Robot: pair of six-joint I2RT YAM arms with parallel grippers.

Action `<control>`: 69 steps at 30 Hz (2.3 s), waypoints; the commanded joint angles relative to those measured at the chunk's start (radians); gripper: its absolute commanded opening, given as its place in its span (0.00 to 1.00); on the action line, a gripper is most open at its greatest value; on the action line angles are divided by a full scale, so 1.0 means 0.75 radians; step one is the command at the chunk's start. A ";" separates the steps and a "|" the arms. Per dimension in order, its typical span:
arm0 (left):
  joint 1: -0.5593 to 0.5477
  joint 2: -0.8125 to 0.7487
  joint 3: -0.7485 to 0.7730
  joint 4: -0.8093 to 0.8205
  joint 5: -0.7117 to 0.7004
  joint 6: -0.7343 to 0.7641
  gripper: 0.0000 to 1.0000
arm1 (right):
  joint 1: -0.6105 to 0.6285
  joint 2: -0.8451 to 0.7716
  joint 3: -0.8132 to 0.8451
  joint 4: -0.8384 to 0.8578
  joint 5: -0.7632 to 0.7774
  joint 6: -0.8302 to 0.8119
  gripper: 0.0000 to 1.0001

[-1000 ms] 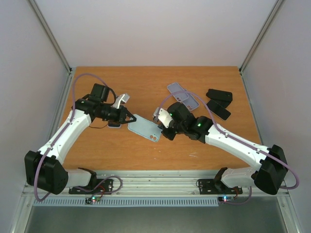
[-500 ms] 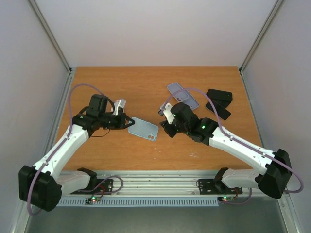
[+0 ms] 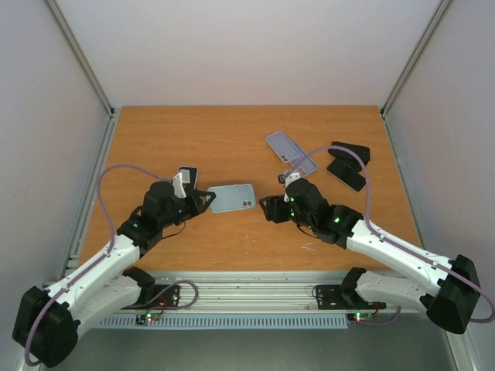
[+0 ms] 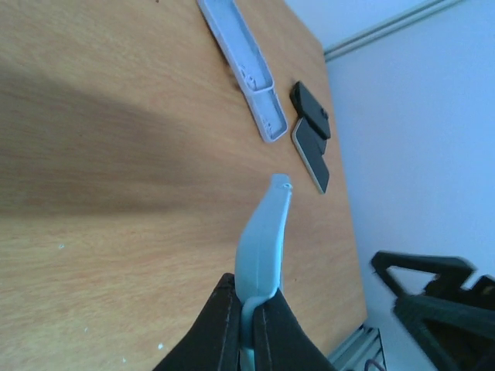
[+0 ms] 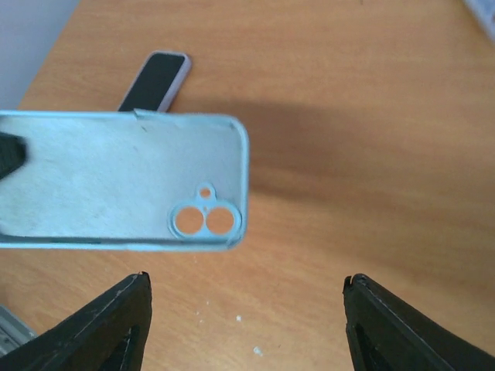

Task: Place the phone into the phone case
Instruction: Pass from the right arm to the left, then pass from the left arm to the right

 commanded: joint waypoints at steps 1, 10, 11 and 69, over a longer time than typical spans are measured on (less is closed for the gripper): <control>-0.095 -0.083 -0.107 0.379 -0.268 -0.194 0.00 | 0.007 -0.030 -0.142 0.252 -0.073 0.332 0.71; -0.232 -0.065 -0.245 0.623 -0.456 -0.337 0.00 | 0.028 0.012 -0.290 0.617 -0.124 0.503 0.79; -0.247 -0.053 -0.250 0.644 -0.459 -0.346 0.01 | 0.028 0.021 -0.297 0.644 -0.129 0.514 0.79; -0.513 -0.467 -0.265 0.048 -0.718 0.007 0.61 | -0.230 0.251 0.146 0.020 -0.778 -0.027 0.01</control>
